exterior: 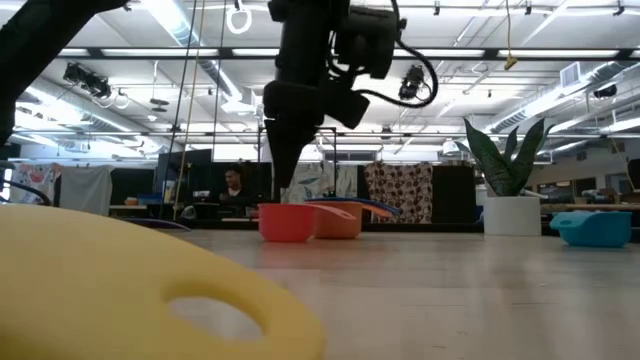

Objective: Nest measuring cups in basket
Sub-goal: Stack the red measuring cup on top of the dark blue measuring cup

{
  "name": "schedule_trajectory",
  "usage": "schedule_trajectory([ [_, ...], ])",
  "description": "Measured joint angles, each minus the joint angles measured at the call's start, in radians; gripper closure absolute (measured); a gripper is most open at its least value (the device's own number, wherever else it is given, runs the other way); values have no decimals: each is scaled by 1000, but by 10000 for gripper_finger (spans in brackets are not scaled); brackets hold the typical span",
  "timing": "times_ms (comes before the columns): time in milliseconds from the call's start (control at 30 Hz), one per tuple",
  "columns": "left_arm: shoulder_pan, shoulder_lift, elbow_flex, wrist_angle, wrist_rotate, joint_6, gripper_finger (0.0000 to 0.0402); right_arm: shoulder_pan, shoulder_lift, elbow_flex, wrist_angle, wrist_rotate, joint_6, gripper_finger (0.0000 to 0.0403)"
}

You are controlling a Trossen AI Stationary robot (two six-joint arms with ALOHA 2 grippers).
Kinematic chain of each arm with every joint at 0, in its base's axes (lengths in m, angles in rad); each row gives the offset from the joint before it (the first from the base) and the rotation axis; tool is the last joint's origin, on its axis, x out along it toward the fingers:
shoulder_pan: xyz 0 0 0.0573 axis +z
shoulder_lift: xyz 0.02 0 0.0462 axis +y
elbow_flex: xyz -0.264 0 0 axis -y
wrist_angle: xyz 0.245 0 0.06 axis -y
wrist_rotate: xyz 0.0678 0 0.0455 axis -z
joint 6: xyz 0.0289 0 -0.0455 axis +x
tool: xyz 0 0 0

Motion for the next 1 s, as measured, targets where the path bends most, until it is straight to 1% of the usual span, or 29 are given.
schedule_trajectory([
  [133, 24, 0, -35, 15, 62, 49, 290, 0, 0, 0, -16, 3, 0, 247],
  [367, 50, 0, -42, 50, 39, 73, 290, 0, 0, 0, -30, 6, -2, 247],
  [467, 56, 0, -42, 50, 39, 94, 290, -1, 0, 0, -30, 29, -2, 247],
  [567, 59, 0, -42, 53, 64, 105, 290, -1, 0, 0, -30, 53, -3, 247],
  [767, 69, 0, -42, 53, 126, 113, 290, -1, 0, 0, -30, 55, -10, 247],
  [1000, 81, 0, -42, 73, 131, 136, 290, -1, 0, 0, -30, 56, -11, 247],
])
